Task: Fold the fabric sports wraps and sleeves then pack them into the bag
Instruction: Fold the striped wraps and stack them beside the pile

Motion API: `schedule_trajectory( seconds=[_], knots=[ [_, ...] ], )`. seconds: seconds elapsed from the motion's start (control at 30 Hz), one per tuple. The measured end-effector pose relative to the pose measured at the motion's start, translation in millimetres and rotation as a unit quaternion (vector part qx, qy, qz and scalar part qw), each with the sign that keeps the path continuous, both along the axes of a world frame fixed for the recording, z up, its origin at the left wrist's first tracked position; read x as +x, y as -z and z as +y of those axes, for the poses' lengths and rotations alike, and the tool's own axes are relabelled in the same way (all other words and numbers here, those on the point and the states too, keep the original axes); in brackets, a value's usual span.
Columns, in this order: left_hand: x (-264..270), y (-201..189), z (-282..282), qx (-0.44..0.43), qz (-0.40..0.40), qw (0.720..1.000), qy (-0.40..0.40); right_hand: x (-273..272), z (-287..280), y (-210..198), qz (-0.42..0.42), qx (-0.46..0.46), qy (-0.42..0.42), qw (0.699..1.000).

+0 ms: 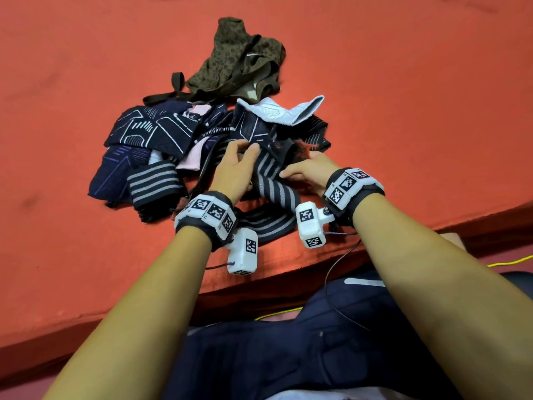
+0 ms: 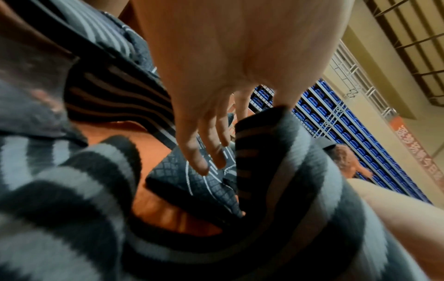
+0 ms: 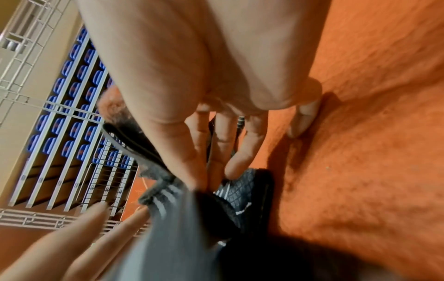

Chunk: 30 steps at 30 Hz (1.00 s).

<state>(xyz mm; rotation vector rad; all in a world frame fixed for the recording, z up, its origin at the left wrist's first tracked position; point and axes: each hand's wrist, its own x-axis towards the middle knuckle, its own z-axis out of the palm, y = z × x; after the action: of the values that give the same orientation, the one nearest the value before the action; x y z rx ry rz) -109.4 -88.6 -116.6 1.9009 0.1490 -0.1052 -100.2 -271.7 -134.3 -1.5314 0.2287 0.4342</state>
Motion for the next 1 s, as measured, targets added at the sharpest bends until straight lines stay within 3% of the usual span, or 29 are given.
schedule_trajectory(
  seconds=[0.13, 0.27, 0.53, 0.67, 0.77, 0.87, 1.0],
  knots=[
    [4, 0, 1, 0.095, -0.038, 0.991, 0.081, -5, -2, -5, 0.0, 0.005, -0.031, 1.0],
    [5, 0, 3, 0.121, -0.074, 0.988, 0.058, -11, -3, -16, 0.022, 0.006, -0.033, 0.999],
    [-3, 0, 4, 0.127, -0.1, 0.981, 0.111, -10, -7, -18, 0.004, -0.086, -0.036, 0.996],
    [-4, 2, 6, 0.09, -0.1, 0.981, 0.143, -8, -5, -16, 0.018, -0.05, -0.023, 0.998],
    [-4, 6, 10, 0.048, -0.098, 0.98, 0.166, -4, -7, -15, 0.046, 0.004, 0.064, 0.997],
    [-7, 6, 15, 0.076, -0.103, 0.981, 0.144, -2, -12, -20, 0.059, 0.038, 0.066, 0.995],
    [-11, 7, 16, 0.121, -0.114, 0.98, 0.11, -9, -3, -27, 0.07, -0.04, 0.02, 0.997]
  ],
)
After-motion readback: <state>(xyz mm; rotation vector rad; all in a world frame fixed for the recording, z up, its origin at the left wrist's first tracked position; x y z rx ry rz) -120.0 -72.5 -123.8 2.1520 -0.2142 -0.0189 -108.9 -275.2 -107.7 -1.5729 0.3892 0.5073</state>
